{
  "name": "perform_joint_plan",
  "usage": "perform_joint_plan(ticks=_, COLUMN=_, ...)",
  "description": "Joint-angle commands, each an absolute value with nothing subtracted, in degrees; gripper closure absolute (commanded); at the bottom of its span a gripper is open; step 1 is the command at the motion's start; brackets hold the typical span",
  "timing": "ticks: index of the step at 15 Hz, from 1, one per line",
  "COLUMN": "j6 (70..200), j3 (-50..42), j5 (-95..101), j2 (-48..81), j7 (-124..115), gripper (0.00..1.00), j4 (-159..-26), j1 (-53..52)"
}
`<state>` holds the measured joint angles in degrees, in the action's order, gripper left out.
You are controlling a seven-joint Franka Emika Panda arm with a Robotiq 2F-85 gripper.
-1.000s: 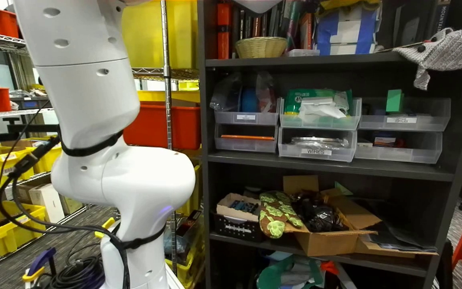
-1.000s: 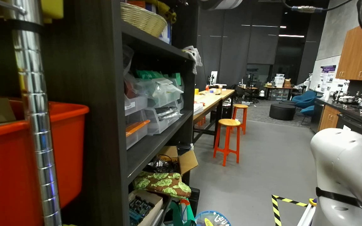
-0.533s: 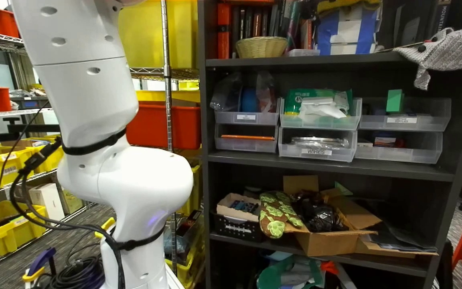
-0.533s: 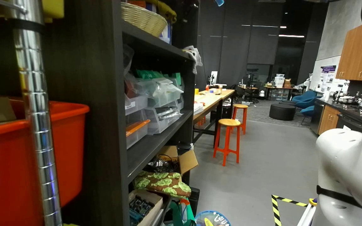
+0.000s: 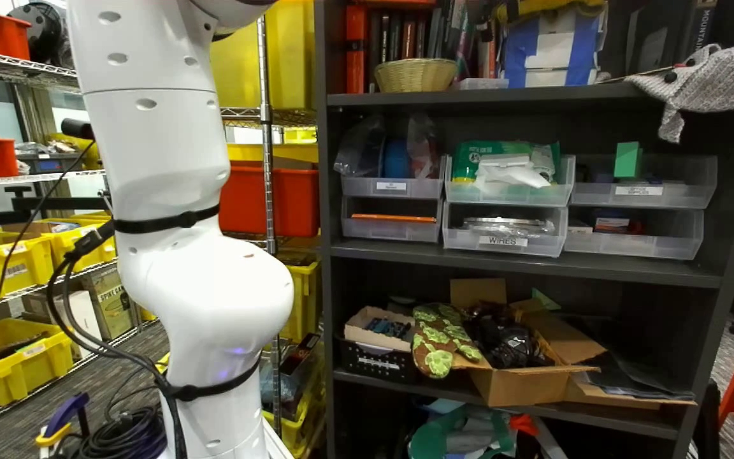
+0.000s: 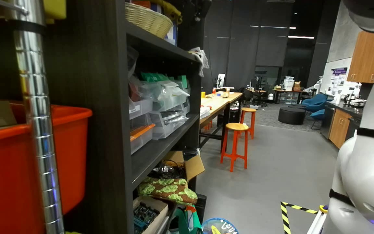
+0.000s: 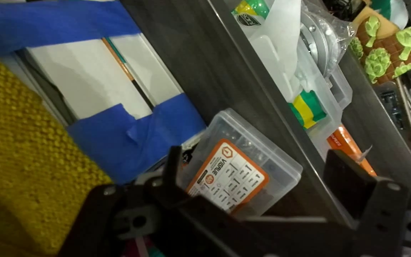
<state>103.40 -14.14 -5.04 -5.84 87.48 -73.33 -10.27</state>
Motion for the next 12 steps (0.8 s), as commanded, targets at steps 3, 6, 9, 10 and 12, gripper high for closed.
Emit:
perform_joint_plan(ticks=3, j6=102.9, j3=-12.5, j5=-5.4, j2=-3.8, j7=87.5, gripper=0.00, j4=-70.1, j1=-6.9)
perform_joint_plan(ticks=6, j6=102.9, j3=-12.3, j5=-5.4, j2=-3.0, j7=87.4, gripper=0.00, j4=-69.4, j1=-6.5)
perform_joint_plan(ticks=9, j6=117.0, j3=-12.5, j5=-6.7, j2=-4.8, j7=86.8, gripper=0.00, j4=-74.6, j1=-6.4)
perform_joint_plan(ticks=10, j6=121.8, j3=-12.6, j5=-6.9, j2=-5.0, j7=86.7, gripper=0.00, j4=-76.1, j1=-6.3)
perform_joint_plan(ticks=12, j6=132.0, j3=-13.0, j5=-8.5, j2=-5.0, j7=87.5, gripper=0.00, j4=-79.2, j1=-6.2)
